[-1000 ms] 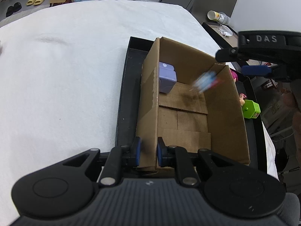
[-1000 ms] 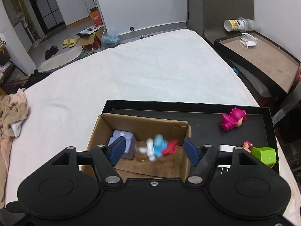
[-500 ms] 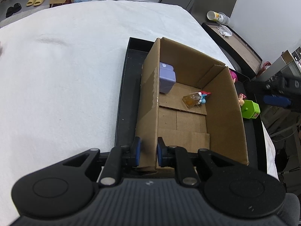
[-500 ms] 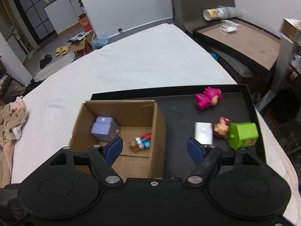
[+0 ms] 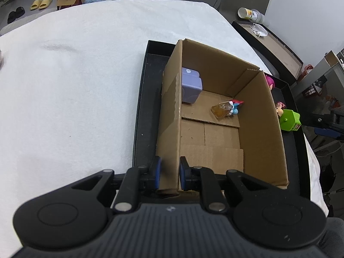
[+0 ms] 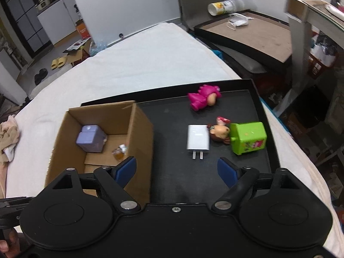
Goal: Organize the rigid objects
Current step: 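Release the blue-red figure into the box from the right tool, then move the right tool to the green box-shaped toy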
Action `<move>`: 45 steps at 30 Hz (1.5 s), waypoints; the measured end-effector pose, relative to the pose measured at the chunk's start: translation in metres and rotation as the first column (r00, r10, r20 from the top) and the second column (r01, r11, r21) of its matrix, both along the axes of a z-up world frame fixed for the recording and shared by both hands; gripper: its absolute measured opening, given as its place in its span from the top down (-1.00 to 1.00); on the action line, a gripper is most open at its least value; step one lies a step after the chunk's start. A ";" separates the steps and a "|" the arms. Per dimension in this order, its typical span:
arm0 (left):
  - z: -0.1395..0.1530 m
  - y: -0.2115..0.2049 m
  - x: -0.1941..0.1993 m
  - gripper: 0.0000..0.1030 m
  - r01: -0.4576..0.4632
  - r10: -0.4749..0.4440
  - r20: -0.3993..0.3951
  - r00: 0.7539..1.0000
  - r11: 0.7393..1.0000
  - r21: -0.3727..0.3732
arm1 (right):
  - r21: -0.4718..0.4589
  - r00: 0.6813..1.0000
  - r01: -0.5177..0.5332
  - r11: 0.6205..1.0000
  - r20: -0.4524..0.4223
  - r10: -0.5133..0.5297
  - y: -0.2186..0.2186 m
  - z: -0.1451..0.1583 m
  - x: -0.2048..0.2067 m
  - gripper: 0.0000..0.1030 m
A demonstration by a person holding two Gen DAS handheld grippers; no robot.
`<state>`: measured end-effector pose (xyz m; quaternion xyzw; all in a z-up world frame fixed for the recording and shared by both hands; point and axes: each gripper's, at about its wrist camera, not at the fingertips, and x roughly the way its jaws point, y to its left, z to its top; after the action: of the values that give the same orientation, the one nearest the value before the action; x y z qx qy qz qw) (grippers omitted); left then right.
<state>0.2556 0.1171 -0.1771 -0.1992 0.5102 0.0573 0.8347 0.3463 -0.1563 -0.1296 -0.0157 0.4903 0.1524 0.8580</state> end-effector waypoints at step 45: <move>-0.011 -0.014 0.016 0.68 -0.013 0.018 -0.067 0.998 0.997 0.075 | -0.125 1.000 -0.003 0.992 -0.020 0.000 -0.070 -0.064 0.087 -0.43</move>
<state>0.2716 0.1033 -0.1885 -0.1698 0.5341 0.0893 0.8234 0.4332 -0.2264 -0.1940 -0.0684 0.5076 0.1222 0.8501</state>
